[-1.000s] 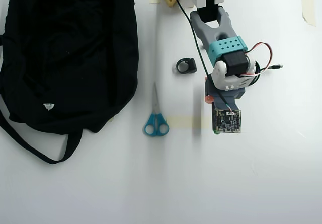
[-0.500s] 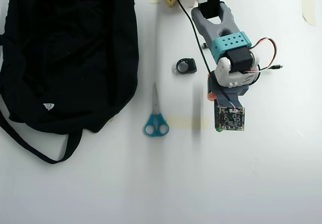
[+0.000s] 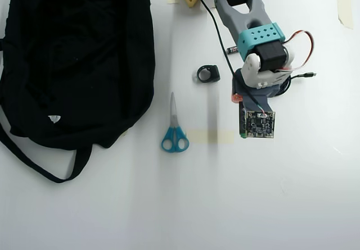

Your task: Put the green marker into the black bag

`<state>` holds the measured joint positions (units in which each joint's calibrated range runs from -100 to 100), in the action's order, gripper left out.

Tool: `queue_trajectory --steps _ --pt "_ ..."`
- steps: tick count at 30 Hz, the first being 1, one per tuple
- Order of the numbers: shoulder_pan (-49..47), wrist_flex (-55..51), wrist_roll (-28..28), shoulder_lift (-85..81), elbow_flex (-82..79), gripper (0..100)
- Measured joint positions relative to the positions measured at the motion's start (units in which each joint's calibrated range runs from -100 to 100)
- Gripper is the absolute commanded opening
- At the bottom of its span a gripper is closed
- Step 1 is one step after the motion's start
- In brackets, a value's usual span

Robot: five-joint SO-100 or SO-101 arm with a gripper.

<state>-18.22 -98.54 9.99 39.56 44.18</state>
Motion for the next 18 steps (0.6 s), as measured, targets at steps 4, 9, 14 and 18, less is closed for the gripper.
queue_trajectory --steps 4,9,14,18 --pt "0.00 0.00 0.00 -2.74 -1.73 2" --pt "0.00 0.00 0.00 -4.98 -5.03 2" --pt "0.37 1.03 -0.20 -8.30 -8.73 2" --pt "0.81 4.12 -1.07 -11.96 -13.52 2"
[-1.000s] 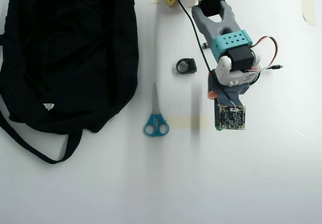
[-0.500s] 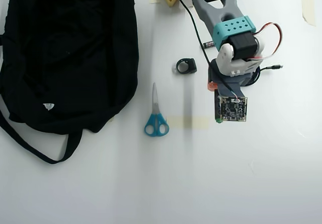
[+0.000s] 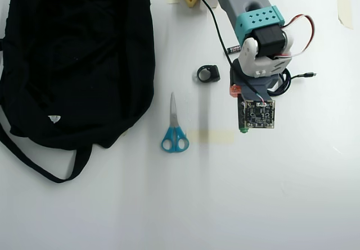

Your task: Put the green marker into the black bag

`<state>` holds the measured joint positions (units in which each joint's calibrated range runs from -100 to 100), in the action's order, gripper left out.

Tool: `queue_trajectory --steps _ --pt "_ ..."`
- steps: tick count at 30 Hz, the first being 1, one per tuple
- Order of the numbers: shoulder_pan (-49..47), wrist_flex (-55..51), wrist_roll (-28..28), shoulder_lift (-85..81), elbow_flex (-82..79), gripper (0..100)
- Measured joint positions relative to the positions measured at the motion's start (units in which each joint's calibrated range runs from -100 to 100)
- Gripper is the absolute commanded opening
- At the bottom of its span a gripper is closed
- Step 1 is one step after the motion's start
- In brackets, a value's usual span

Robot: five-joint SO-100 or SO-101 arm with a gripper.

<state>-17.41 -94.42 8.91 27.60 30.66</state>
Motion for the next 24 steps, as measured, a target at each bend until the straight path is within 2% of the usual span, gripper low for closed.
queue_trajectory --steps 15,24 --pt "1.76 8.07 -0.73 -15.11 -17.37 2" --pt "4.48 8.85 -1.51 -22.58 -22.80 2"
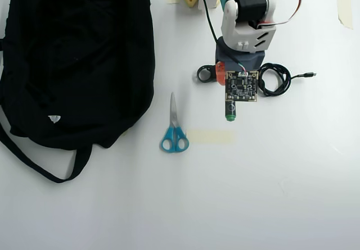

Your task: Put the green marker into the black bag

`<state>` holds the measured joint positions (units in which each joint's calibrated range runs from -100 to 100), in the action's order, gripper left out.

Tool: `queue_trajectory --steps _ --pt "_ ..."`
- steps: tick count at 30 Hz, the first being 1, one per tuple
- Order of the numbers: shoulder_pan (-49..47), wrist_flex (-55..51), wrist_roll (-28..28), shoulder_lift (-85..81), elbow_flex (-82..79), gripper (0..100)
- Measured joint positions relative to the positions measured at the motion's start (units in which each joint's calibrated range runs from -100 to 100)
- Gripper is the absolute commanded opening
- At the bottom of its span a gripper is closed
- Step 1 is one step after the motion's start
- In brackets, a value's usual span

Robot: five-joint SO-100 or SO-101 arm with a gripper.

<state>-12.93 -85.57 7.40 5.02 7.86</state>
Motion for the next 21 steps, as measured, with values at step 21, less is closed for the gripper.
queue_trajectory --steps 21 --pt "12.42 -2.06 -0.54 -11.04 -2.99 2"
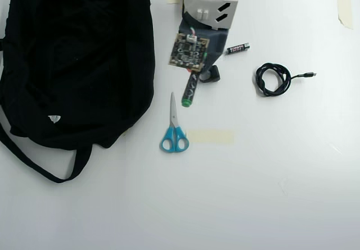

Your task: Put the green marker into the black bag

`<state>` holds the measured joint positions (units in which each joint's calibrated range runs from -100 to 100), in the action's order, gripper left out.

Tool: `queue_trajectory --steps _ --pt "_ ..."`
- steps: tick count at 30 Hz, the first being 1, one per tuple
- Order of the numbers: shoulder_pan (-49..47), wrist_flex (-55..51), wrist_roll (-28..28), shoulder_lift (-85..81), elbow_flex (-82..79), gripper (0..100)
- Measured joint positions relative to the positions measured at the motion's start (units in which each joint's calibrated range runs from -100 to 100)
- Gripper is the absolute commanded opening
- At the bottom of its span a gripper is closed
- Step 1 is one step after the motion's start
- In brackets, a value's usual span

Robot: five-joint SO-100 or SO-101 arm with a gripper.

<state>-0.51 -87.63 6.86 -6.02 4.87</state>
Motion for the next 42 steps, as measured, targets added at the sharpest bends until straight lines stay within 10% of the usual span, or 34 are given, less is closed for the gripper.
queue_trajectory --steps 31,42 --pt "49.82 19.49 -0.73 0.08 -8.81 2" --pt "50.92 33.32 -0.73 6.39 -20.99 7"
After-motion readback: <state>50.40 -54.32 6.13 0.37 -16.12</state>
